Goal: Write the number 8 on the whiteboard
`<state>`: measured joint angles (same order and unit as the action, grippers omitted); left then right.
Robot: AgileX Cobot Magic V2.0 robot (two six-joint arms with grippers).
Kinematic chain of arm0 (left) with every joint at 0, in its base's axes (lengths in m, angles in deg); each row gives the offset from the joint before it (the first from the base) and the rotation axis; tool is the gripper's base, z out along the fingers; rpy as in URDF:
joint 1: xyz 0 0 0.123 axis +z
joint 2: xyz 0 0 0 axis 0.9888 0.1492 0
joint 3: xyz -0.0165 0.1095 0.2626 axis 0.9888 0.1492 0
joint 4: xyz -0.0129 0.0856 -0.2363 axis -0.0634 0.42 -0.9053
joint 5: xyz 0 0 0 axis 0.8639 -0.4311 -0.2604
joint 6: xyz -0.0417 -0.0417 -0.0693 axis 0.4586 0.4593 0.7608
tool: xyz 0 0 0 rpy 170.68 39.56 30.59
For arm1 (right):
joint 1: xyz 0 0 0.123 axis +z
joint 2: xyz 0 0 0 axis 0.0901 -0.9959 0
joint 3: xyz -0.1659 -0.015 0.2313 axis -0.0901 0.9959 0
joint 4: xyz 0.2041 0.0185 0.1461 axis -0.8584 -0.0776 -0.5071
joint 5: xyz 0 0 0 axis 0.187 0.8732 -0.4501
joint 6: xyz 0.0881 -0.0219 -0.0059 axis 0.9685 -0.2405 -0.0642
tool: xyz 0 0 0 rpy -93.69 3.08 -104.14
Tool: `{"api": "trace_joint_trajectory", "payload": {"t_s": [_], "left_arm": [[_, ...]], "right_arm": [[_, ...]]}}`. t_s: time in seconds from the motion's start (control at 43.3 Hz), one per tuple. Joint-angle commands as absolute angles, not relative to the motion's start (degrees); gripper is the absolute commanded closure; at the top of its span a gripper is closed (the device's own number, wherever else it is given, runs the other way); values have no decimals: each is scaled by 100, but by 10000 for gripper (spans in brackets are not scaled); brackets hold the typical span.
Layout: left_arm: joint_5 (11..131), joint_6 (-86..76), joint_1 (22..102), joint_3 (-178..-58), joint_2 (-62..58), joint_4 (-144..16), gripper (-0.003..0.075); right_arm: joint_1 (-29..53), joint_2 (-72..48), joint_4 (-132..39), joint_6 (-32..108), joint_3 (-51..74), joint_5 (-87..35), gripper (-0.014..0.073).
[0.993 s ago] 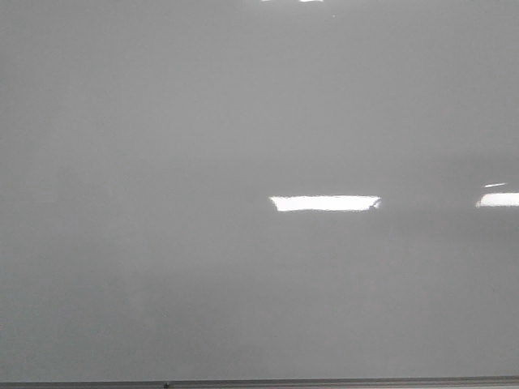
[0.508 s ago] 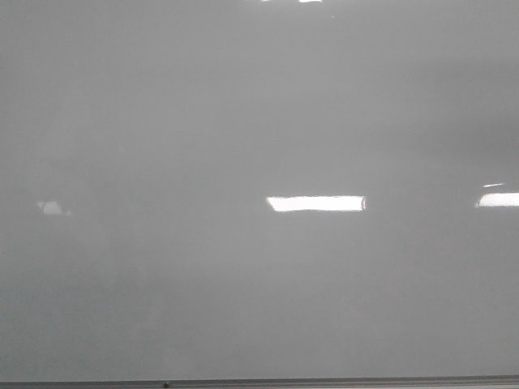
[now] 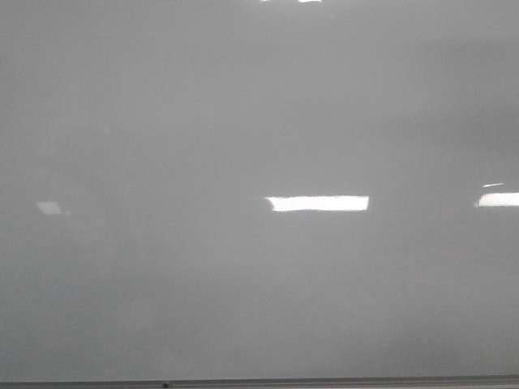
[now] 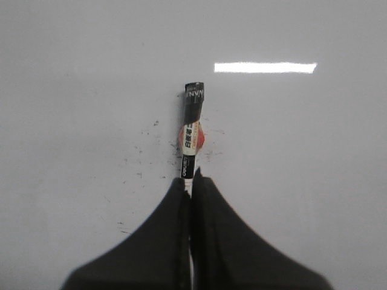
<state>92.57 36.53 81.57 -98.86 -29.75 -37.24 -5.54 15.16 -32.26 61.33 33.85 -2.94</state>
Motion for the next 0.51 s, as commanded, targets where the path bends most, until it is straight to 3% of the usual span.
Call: {"api": "trace_joint_trajectory", "payload": {"t_s": [0.0,0.092,0.162,0.3,0.346,0.416,0.485], "left_arm": [[8974,3645,8112,-10055,-2759,-3782,741],[9105,3411,8112,-10055,-2600,-3782,726],[9131,3333,8112,-10055,-2485,-3782,665],[9131,3288,8112,-10055,-2238,-3782,416],[9111,3276,8112,-10055,-2144,-3782,332],[9098,3276,8112,-10055,-1960,-3782,239],[9067,3276,8112,-10068,-1758,-3782,220]], "right_arm": [[-547,1296,-3244,6063,3194,-545,695],[-547,1162,-3244,5944,3194,-464,625],[-547,1088,-3244,5880,3194,-432,495],[-547,1037,-3244,5853,3194,-428,181],[-547,1037,-3244,5853,3194,-428,113],[-547,1037,-3244,5853,3194,-428,59],[-547,1037,-3244,5853,3194,-428,60]]}}
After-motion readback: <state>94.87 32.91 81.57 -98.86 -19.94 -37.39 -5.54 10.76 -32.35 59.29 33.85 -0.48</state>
